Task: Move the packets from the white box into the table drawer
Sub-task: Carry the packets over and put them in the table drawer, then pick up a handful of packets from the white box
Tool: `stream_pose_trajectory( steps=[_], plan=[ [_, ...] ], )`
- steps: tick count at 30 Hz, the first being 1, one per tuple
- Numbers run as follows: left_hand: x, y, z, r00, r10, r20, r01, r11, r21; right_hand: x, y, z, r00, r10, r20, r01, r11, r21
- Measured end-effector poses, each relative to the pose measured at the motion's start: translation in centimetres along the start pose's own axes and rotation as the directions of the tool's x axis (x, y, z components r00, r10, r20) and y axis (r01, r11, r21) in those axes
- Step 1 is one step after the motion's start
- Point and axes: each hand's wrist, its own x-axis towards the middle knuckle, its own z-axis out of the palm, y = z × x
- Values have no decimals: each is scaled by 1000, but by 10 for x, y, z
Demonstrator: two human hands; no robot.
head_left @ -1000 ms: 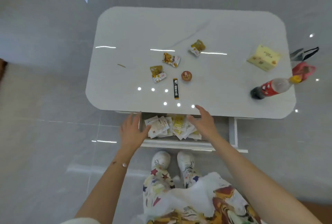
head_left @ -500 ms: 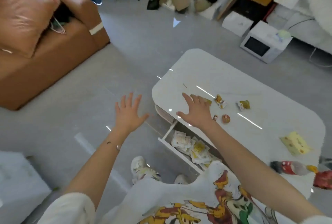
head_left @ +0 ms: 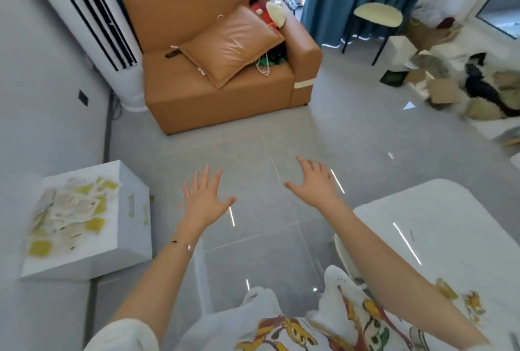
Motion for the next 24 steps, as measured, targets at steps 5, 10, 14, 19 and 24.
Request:
stream_pose_trajectory(
  steps=[5, 10, 14, 19, 24],
  plan=[
    [28, -63, -27, 991, -134, -32, 132, 991, -37, 61, -79, 15, 994, -106, 34, 106, 994, -18],
    [50, -110, -39, 960, -276, -48, 273, 960, -63, 114, -144, 31, 961, -252, 111, 259, 964, -59],
    [75, -134, -44, 919, -388, -71, 381, 919, -101, 161, -188, 40, 920, -349, 176, 367, 927, -81],
    [115, -156, -53, 850, -517, -97, 501, 852, -154, 228, -232, 43, 859, -453, 238, 486, 869, -97],
    [150, -170, -57, 750, -656, -82, 620, 741, -260, 295, -279, 42, 773, -554, 310, 610, 782, -126]
  ],
)
